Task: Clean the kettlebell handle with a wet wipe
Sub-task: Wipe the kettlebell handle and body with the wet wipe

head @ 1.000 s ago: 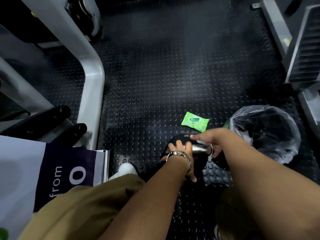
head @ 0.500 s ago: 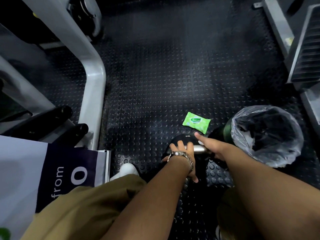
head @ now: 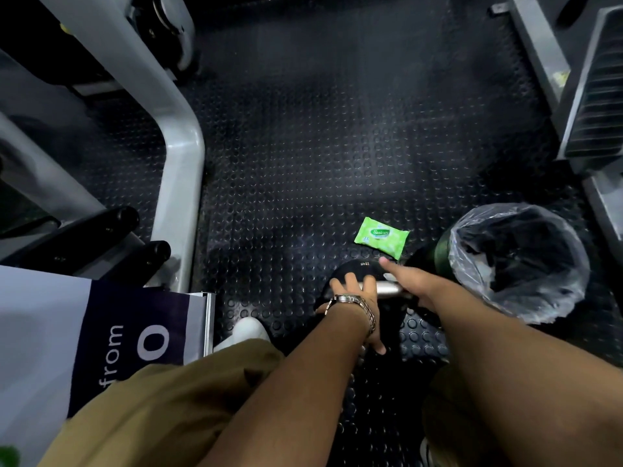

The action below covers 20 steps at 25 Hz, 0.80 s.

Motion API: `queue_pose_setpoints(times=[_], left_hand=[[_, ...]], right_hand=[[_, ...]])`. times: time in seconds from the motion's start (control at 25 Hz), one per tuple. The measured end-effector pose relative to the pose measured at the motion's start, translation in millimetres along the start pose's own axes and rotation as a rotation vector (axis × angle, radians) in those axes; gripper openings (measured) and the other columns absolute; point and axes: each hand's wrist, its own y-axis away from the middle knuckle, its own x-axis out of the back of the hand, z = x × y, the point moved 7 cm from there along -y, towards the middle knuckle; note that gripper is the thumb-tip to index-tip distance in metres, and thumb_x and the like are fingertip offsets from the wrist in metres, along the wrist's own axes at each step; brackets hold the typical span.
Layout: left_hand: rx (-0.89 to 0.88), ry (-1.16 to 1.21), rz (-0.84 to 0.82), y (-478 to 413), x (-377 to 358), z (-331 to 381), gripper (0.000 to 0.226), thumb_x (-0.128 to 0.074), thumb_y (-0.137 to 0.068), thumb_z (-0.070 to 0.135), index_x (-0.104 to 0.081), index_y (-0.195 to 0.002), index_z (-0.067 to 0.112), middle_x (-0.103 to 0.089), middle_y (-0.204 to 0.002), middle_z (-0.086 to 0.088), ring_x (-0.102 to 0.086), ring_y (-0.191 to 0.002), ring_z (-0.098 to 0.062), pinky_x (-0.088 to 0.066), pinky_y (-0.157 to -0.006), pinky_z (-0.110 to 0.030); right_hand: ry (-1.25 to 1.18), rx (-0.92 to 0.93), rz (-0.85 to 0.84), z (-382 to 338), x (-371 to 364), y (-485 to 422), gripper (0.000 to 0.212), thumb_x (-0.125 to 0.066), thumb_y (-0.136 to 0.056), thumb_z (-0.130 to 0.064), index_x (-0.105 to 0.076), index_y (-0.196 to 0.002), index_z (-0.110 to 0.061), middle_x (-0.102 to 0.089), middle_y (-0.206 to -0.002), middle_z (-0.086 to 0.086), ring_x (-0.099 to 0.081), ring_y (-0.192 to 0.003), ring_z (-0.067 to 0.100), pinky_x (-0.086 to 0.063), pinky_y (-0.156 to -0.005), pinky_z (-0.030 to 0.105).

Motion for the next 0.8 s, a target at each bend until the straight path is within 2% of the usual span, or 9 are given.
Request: queue_pose_setpoints(times=[0.08, 0.2, 0.32, 0.44, 0.52, 0.6, 0.68, 0.72, 0.8], left_hand=[[-0.003, 0.003, -0.005, -5.2, -4.1, 0.3, 0.155, -0.085, -0.03, 0.082, -0.006, -0.149, 0.021, -0.021, -0.145, -0.015, -0.02, -0.138, -0.045, -0.041, -0.102, -0.068], [-0.012, 0.0, 0.009, -9.9, -5.9, 0.5, 0.156, -0.083, -0.023, 0.084, -0.01, -0.145, 0.02, -0.025, -0.145, -0.012, -0.023, -0.136, -0.045, -0.041, -0.1, -0.069], [-0.012, 0.01, -0.003, -9.7, -5.6, 1.2, 0.16, -0.084, -0.024, 0.083, -0.006, -0.148, 0.019, -0.021, -0.15, -0.012, -0.02, -0.14, -0.046, -0.039, -0.102, -0.07], [-0.004, 0.011, -0.016, -6.2, -2.5, 1.0, 0.161, -0.086, -0.029, 0.081, -0.001, -0.151, 0.019, -0.015, -0.154, -0.016, -0.016, -0.143, -0.047, -0.037, -0.105, -0.07], [-0.001, 0.028, -0.014, -2.9, -2.8, 0.7, 0.156, -0.088, -0.032, 0.079, -0.003, -0.15, 0.02, -0.016, -0.15, -0.018, -0.017, -0.142, -0.047, -0.038, -0.106, -0.068], [-0.005, 0.013, 0.011, -3.4, -1.1, 2.0, 0.154, -0.088, -0.032, 0.079, -0.006, -0.149, 0.021, -0.02, -0.145, -0.017, -0.02, -0.139, -0.045, -0.04, -0.104, -0.067], [0.0, 0.019, 0.011, -4.8, -1.4, 0.6, 0.156, -0.087, -0.031, 0.079, -0.005, -0.15, 0.021, -0.023, -0.144, -0.016, -0.022, -0.137, -0.044, -0.04, -0.103, -0.067], [0.003, 0.036, -0.001, -6.0, -3.3, 0.8, 0.156, -0.088, -0.03, 0.079, -0.005, -0.15, 0.022, -0.023, -0.144, -0.016, -0.021, -0.137, -0.044, -0.04, -0.103, -0.067], [-0.004, 0.029, 0.001, -9.2, -5.5, 1.8, 0.158, -0.086, -0.026, 0.081, -0.006, -0.15, 0.022, -0.023, -0.146, -0.014, -0.021, -0.138, -0.045, -0.039, -0.102, -0.069]], right_hand=[[-0.113, -0.038, -0.033, 11.0, -0.9, -4.9, 0.077, -0.049, -0.089, -0.078, -0.06, -0.14, -0.021, -0.056, -0.145, 0.006, -0.054, -0.123, 0.029, -0.038, -0.106, 0.042], [0.076, -0.114, -0.131, -19.8, 5.7, 12.4, 0.079, -0.058, -0.09, -0.07, -0.046, -0.147, -0.017, -0.046, -0.15, 0.017, -0.058, -0.119, 0.041, -0.049, -0.099, 0.054], [0.265, -0.146, -0.188, -55.3, 13.7, 33.8, 0.058, -0.06, -0.096, -0.059, -0.048, -0.127, -0.012, -0.059, -0.123, 0.012, -0.063, -0.085, 0.032, -0.051, -0.097, 0.046], [0.377, -0.104, -0.109, -63.3, 12.3, 39.0, 0.067, -0.052, -0.101, -0.058, -0.045, -0.144, -0.007, -0.049, -0.143, 0.016, -0.058, -0.084, 0.03, -0.047, -0.092, 0.043], [0.315, -0.056, -0.075, -41.0, 3.8, 25.7, 0.075, -0.046, -0.1, -0.064, -0.046, -0.146, -0.005, -0.049, -0.147, 0.019, -0.056, -0.097, 0.031, -0.049, -0.097, 0.047], [0.015, -0.054, -0.002, -7.6, -0.9, 9.5, 0.076, -0.046, -0.097, -0.07, -0.058, -0.136, -0.006, -0.062, -0.133, 0.019, -0.06, -0.097, 0.029, -0.05, -0.099, 0.044], [-0.245, -0.051, 0.062, 8.0, -5.4, 1.6, 0.069, -0.048, -0.094, -0.073, -0.063, -0.125, -0.012, -0.062, -0.125, 0.013, -0.059, -0.105, 0.029, -0.043, -0.094, 0.035], [-0.26, -0.05, 0.08, 10.1, -5.2, -2.8, 0.074, -0.049, -0.092, -0.075, -0.063, -0.131, -0.015, -0.061, -0.128, 0.012, -0.059, -0.11, 0.03, -0.039, -0.094, 0.034], [-0.126, -0.088, 0.025, 5.5, -3.1, -6.2, 0.087, -0.052, -0.084, -0.081, -0.059, -0.137, -0.012, -0.061, -0.134, 0.016, -0.063, -0.111, 0.036, -0.047, -0.1, 0.043]])
